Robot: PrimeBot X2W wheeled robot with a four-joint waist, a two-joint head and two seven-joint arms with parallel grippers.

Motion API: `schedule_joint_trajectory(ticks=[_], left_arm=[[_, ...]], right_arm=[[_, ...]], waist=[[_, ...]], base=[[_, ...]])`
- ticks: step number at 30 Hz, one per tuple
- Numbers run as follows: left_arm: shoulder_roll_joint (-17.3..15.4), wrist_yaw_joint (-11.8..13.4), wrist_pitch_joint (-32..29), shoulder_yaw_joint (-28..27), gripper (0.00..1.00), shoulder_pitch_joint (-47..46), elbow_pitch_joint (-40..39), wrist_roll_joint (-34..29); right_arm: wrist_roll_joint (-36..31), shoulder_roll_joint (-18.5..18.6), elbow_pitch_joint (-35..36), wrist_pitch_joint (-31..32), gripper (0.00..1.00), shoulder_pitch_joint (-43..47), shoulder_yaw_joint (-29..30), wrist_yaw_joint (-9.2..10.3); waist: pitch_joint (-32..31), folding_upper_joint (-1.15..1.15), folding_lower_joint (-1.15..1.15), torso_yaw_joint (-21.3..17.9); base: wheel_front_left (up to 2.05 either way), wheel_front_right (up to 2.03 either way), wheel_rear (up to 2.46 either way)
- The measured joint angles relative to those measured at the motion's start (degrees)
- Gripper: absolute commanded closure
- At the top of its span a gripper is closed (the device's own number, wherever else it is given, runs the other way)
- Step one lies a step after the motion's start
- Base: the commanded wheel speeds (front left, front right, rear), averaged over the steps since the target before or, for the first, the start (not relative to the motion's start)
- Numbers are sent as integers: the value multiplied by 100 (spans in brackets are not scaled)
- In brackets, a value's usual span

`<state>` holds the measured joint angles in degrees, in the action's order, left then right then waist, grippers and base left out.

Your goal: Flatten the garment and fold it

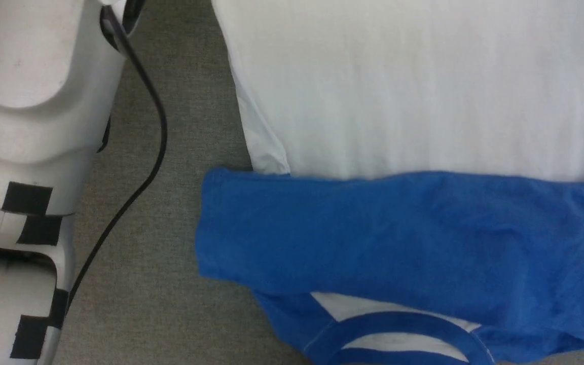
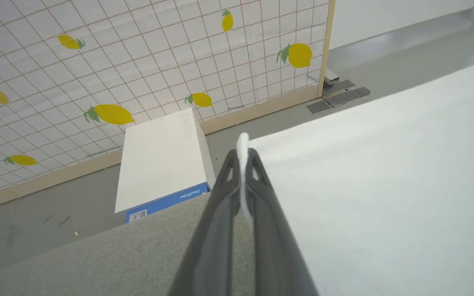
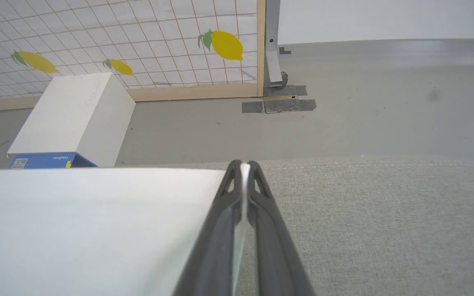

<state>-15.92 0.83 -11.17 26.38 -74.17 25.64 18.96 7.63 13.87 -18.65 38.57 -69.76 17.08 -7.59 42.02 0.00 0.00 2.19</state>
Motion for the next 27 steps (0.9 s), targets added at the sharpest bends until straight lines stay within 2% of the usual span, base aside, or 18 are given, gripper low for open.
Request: schedule_joint_trajectory(ticks=[5, 9, 15, 18, 22, 27], left_arm=[[-52, -4, 543, -118, 100, -13, 33, 22], [-171, -81, 887, -138, 100, 155, -91, 67], [-381, -308, 1367, 11, 100, 1227, -756, 172], [-494, -322, 1621, 83, 100, 1964, -1314, 198], [-690, -181, 1872, 191, 100, 3054, -2098, 234], [-866, 199, 2064, 346, 100, 4355, -2984, 221]], right_arm=[[292, 33, -4, -179, 100, -1, -88, 0], [677, 164, 252, -179, 100, 219, -274, 0], [1311, 409, 981, -56, 100, 1288, -445, 1], [1592, 434, 1399, 38, 100, 2036, -371, 1], [1925, 347, 1963, 131, 100, 3081, -122, 1], [2236, 11, 2663, 143, 100, 4331, 300, 1]], waist=[[-285, 0, 0, -40], [-568, 0, 0, -58], [-1041, 0, 0, -55], [-1291, 0, 0, -46], [-1619, 0, 0, -25], [-1990, 0, 0, 17]], base=[[0, 0, 0], [0, 0, 0], [0, 0, 0], [0, 0, 0], [0, 0, 0], [0, 0, 0]])
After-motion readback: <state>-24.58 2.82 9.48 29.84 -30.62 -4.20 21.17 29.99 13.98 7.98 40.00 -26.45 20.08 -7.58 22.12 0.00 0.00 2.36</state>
